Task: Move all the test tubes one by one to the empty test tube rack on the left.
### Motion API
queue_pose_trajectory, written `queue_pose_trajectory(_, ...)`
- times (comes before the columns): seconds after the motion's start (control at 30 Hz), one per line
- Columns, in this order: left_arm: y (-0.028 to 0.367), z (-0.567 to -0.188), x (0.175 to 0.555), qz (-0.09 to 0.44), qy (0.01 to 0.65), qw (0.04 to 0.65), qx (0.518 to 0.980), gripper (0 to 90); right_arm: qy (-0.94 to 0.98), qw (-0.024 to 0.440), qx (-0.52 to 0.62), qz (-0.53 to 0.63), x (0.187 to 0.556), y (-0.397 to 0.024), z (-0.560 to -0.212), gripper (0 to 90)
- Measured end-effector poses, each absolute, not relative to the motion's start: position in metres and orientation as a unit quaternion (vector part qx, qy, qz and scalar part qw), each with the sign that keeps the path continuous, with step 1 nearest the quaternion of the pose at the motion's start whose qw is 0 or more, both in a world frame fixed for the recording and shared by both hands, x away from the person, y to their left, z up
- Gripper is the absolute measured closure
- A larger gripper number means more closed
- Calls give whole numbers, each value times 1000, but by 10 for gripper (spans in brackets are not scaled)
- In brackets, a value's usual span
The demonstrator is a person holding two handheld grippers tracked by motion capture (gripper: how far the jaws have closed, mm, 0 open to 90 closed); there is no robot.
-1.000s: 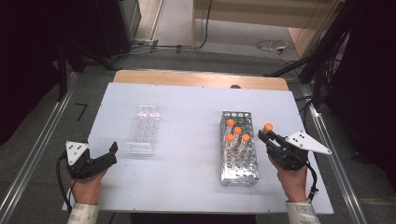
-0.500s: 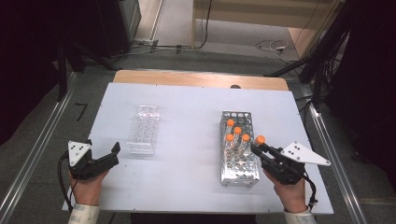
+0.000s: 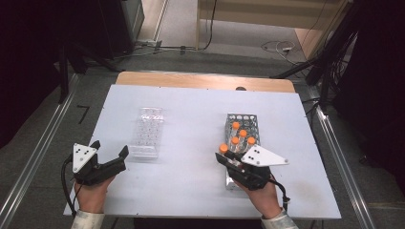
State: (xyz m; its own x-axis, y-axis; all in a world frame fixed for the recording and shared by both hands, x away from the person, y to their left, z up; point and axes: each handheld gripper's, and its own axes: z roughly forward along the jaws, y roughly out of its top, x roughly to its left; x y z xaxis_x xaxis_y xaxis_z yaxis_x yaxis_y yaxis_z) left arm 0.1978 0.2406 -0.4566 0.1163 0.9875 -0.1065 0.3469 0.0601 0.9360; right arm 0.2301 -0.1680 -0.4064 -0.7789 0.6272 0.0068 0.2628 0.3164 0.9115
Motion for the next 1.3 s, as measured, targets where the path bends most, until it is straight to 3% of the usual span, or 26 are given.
queue_pose_trajectory(0.27,232,-453,197,332,558,462,604,70,808,159,258,505,236,-115,-413,724)
queue_pose_trajectory(0.43,236,-454,197,321,557,470,604,145,822,153,246,490,240,-86,-422,724)
queue_pose_trajectory(0.77,211,-444,192,329,516,480,629,157,834,143,240,476,247,-55,-434,724)
queue_pose_trajectory(1.3,170,-429,190,259,433,544,670,401,845,124,226,469,252,-23,-450,723)
